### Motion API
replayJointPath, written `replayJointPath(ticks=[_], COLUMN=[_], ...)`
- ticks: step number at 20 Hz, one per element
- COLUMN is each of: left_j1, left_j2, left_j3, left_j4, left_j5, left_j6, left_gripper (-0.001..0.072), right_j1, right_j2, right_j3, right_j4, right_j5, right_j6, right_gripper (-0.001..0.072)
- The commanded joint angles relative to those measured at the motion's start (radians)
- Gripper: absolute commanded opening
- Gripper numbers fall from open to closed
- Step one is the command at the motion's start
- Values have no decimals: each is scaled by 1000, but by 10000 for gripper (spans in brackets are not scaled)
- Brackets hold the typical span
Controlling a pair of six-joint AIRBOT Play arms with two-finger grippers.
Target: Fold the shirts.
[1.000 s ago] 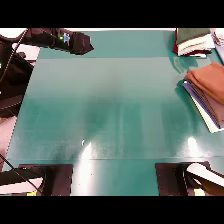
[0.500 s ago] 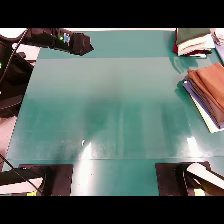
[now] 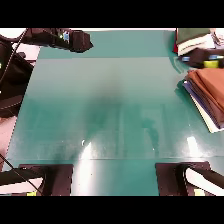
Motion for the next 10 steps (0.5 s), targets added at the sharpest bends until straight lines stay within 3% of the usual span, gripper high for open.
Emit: replayJointPath(ticks=[1, 10], left_j1=[0, 0], left_j2=[0, 0], left_j3=[0, 0], left_j4=[1, 0], left_j5=[57, 138], left_j6=[0, 0], left_gripper=[28, 28], right_j1=[266, 381], right_j2=[0, 0], right_j3=[1, 1], right_j4=[-125, -164], right_j5=[-83, -89], right_j6=[2, 2], right_gripper=[21, 21])
